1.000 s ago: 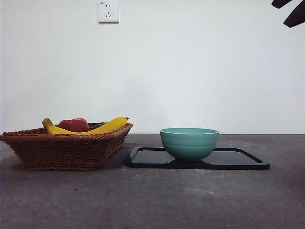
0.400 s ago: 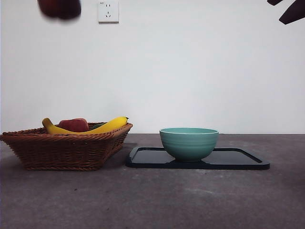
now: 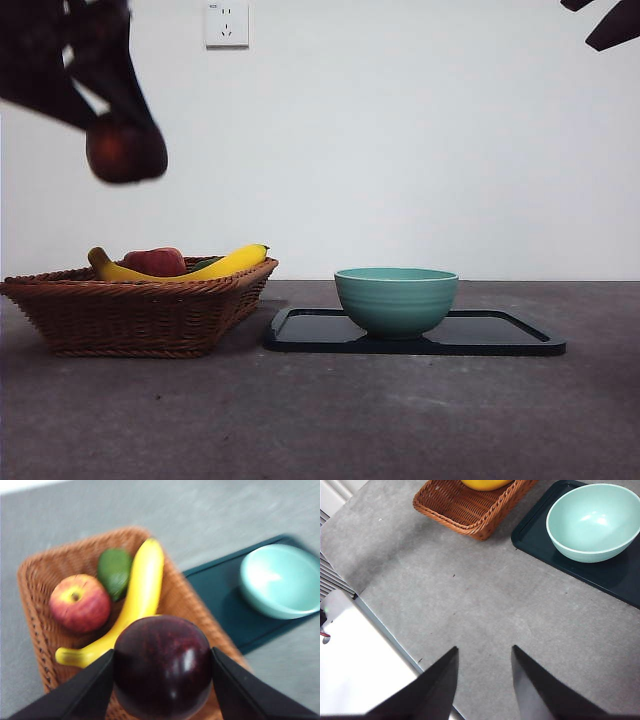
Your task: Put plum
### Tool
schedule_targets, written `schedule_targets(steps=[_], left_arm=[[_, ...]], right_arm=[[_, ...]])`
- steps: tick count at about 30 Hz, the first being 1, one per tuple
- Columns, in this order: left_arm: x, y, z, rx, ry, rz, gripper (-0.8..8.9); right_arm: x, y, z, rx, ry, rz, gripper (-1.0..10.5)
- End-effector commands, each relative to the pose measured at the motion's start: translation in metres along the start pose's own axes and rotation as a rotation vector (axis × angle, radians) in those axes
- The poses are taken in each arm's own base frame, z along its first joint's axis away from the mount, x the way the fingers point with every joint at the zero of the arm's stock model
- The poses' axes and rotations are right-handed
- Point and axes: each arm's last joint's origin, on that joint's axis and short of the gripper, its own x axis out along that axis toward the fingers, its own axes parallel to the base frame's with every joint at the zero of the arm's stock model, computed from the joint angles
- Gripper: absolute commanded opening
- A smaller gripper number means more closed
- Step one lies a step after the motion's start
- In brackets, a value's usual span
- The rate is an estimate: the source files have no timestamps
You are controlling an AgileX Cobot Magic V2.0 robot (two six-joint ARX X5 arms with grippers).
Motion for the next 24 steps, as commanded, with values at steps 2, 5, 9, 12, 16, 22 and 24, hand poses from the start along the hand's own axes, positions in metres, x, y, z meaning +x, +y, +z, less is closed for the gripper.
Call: schedule_targets(steps=[2, 5, 9, 12, 16, 22, 24], left_arm=[[0.025, 0.006, -0.003, 0.023, 0.032, -0.001, 2.44], [0.045, 0.01, -0.009, 0.014, 0.067, -0.004, 2.44], [0.069, 0.013, -0.019, 0.008, 0.118, -0.011, 2.44], [0.082, 0.015, -0.027, 0.0, 0.152, -0.015, 2.44], [0.094, 0.016, -0.035, -0.007, 0.192, -0.022, 2.44], [0.102, 0.017, -0.041, -0.012, 0.221, -0.026, 2.45], [0.102, 0.017, -0.041, -0.012, 0.222, -0.026, 2.48]], right_arm=[[0.0, 0.001, 0.002, -0.004, -0.008, 0.009, 1.7], [0.0, 0.001, 0.002, -0.003, -0.008, 0.009, 1.7], [0.0, 0.001, 0.002, -0.002, -0.008, 0.009, 1.7], [0.0, 0.001, 0.002, -0.002, -0.008, 0.009, 1.7], [0.0, 0.001, 0.002, -0.002, -0.008, 0.009, 1.7], [0.0, 0.001, 0.002, -0.001, -0.008, 0.005, 1.7], [0.0, 0.001, 0.002, -0.001, -0.008, 0.005, 1.7]])
